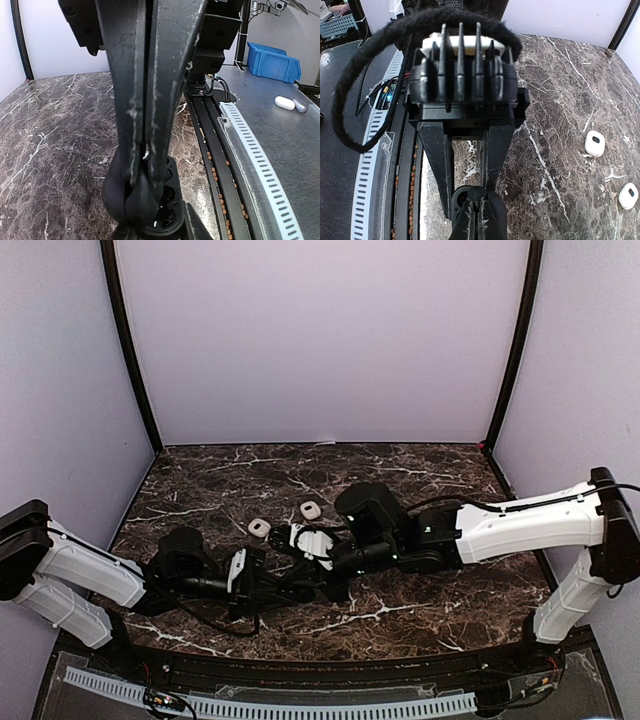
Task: Insert the wireless bluetooth earbuds into the charging case
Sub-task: Insert the left earbud into the left side groove of the charging case.
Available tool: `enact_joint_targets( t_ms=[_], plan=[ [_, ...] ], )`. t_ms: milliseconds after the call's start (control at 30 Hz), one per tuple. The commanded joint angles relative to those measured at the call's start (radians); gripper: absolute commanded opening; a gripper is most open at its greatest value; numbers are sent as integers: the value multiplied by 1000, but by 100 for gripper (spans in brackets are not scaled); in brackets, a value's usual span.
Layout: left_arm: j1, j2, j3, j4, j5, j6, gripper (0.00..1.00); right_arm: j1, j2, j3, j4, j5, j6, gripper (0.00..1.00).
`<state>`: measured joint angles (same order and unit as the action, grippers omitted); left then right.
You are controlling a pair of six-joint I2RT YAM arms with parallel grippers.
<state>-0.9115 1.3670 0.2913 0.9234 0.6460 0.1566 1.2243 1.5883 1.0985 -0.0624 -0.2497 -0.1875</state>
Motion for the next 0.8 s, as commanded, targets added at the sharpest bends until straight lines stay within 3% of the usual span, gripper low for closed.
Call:
enact_joint_targets(
  t_ms=[0,767],
  plan=[
    [5,-11,17,-6,9,1,19,14,42,32,-14,9,-21,0],
    [5,-17,14,-6,7,4,19,19,28,46,-86,5,-34,0]
  ],
)
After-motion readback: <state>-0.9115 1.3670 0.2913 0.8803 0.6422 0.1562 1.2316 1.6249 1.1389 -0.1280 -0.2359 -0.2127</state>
